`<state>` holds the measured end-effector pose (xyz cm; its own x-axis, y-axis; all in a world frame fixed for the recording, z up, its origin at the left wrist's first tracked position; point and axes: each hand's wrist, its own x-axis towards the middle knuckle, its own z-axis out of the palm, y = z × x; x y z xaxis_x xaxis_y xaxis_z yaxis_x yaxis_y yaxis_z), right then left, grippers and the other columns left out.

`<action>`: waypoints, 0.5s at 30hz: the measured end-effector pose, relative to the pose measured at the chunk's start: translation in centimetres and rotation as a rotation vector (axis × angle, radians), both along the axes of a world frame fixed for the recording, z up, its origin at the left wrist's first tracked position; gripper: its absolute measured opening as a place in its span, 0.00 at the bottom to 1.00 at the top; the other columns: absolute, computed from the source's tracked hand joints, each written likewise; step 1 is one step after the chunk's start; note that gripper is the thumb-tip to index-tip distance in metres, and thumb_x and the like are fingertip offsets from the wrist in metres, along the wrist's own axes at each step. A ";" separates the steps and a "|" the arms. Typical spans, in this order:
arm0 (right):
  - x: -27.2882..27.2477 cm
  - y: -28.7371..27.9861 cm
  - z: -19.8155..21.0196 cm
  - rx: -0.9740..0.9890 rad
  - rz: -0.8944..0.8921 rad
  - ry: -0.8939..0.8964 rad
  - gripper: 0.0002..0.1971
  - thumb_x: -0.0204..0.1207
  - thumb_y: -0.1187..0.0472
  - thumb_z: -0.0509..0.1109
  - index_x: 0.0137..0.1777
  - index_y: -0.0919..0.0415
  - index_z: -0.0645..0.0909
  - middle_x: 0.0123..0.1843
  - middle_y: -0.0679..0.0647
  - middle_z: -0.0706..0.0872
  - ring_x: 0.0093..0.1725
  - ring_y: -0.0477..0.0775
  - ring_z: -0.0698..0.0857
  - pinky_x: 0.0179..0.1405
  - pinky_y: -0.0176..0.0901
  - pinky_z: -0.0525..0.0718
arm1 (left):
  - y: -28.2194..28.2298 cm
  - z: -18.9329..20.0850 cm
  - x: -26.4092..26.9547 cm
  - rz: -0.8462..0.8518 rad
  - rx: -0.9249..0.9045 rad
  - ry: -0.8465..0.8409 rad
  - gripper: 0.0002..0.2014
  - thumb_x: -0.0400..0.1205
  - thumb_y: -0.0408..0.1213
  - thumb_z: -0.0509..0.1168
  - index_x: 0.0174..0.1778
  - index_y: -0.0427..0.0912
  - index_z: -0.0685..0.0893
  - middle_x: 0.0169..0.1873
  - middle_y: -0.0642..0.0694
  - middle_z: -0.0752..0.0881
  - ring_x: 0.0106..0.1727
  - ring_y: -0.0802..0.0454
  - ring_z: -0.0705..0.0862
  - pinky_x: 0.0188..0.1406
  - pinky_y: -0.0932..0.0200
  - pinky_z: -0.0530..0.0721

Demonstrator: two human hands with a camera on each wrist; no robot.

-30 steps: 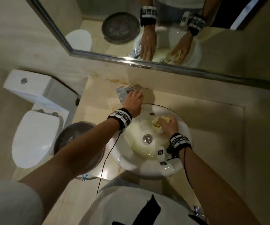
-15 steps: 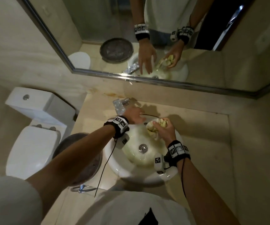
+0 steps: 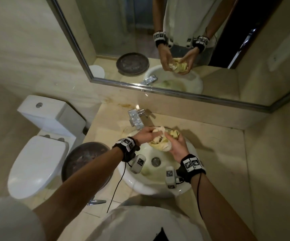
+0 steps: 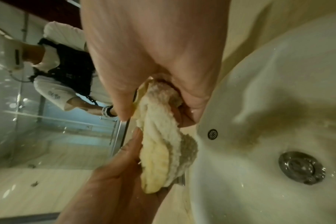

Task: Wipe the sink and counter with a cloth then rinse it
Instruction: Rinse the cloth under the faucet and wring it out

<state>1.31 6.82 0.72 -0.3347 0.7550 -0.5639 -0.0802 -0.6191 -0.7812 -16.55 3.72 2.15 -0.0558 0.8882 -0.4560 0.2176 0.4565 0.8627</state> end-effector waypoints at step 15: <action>0.9 0.9 2.9 0.299 -0.029 -0.163 0.24 0.79 0.38 0.67 0.49 0.60 0.88 0.47 0.60 0.94 0.52 0.63 0.93 0.58 0.65 0.89 | 1.0 3.4 2.6 0.118 0.303 0.131 0.16 0.84 0.48 0.69 0.51 0.35 0.87 0.42 0.35 0.90 0.38 0.42 0.89 0.38 0.49 0.88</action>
